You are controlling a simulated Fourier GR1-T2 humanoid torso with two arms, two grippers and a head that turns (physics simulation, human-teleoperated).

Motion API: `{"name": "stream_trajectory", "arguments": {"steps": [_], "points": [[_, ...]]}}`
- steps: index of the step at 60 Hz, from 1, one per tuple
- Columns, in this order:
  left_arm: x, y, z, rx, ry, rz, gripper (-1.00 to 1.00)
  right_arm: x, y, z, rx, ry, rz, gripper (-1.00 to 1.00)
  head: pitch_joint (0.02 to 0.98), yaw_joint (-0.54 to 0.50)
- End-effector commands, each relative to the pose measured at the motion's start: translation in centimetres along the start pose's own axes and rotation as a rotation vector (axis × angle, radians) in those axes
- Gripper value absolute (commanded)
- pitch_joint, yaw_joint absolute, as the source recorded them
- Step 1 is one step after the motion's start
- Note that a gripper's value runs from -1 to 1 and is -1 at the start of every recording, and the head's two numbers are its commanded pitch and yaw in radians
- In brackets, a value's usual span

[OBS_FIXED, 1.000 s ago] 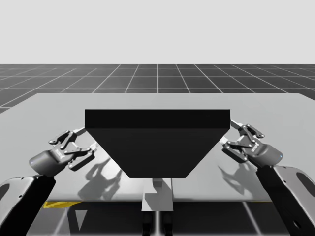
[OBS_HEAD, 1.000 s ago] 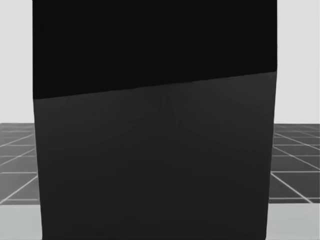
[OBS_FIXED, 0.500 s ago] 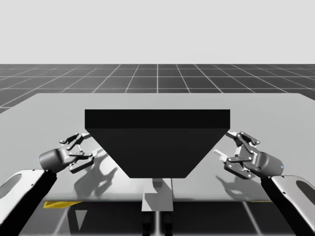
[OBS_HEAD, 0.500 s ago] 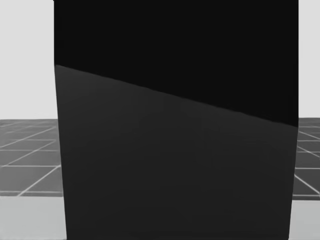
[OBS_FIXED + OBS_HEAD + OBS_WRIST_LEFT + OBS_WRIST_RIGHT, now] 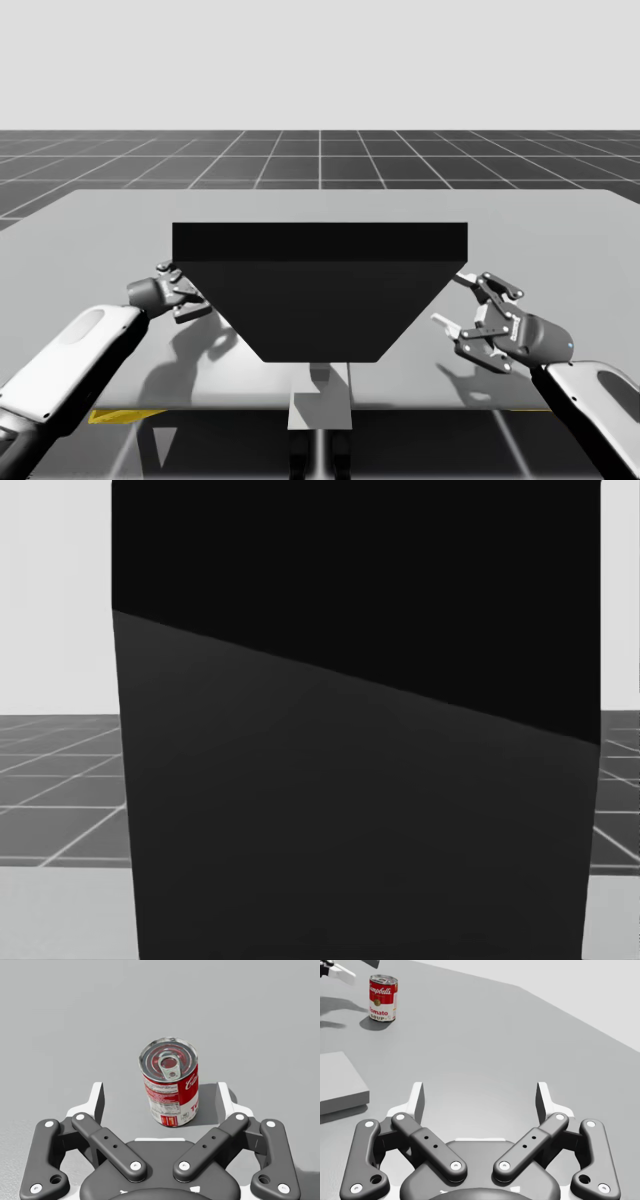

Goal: Reach around the screen and pick up the object behind it.

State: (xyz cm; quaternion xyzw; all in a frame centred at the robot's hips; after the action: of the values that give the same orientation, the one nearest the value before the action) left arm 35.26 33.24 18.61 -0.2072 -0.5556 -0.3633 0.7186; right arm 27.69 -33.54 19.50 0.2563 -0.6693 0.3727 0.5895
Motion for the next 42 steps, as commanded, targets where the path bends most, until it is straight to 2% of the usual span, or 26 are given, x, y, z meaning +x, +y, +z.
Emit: {"name": "stream_trajectory", "arguments": {"steps": [1, 6, 12, 20, 32, 41, 42], "points": [[-0.4, 0.2, -2.7, -0.041, 0.017, 0.0, -1.0, -0.1, 0.3, 0.1, 0.018, 0.002, 0.007, -1.0, 0.164, 0.04], [-0.9, 0.2, -4.2, -0.061, 0.017, 0.019, -1.0, 0.0, 0.4, 0.0, 0.022, 0.003, 0.012, -1.0, 0.168, 0.03], [-1.2, 0.3, -5.5, -0.077, 0.029, 0.016, -1.0, 0.0, 0.5, 0.1, 0.028, 0.005, 0.016, -1.0, 0.169, 0.03], [-1.7, 0.7, -7.1, -0.088, 0.035, 0.032, -1.0, -0.1, 0.7, 0.1, 0.03, 0.011, 0.024, -1.0, 0.172, 0.02], [-2.3, 1.0, -8.4, -0.093, 0.037, 0.059, -1.0, 0.0, 0.9, 0.1, 0.032, 0.019, 0.033, -1.0, 0.184, 0.02], [-3.4, 0.5, -9.0, -0.105, 0.067, 0.079, -1.0, 0.0, 1.0, 0.1, 0.032, 0.023, 0.044, -1.0, 0.186, 0.01], [-3.5, 0.5, -9.0, -0.104, 0.068, 0.079, -0.89, 0.1, 1.0, 0.1, 0.033, 0.024, 0.045, -1.0, 0.186, 0.01]]}}
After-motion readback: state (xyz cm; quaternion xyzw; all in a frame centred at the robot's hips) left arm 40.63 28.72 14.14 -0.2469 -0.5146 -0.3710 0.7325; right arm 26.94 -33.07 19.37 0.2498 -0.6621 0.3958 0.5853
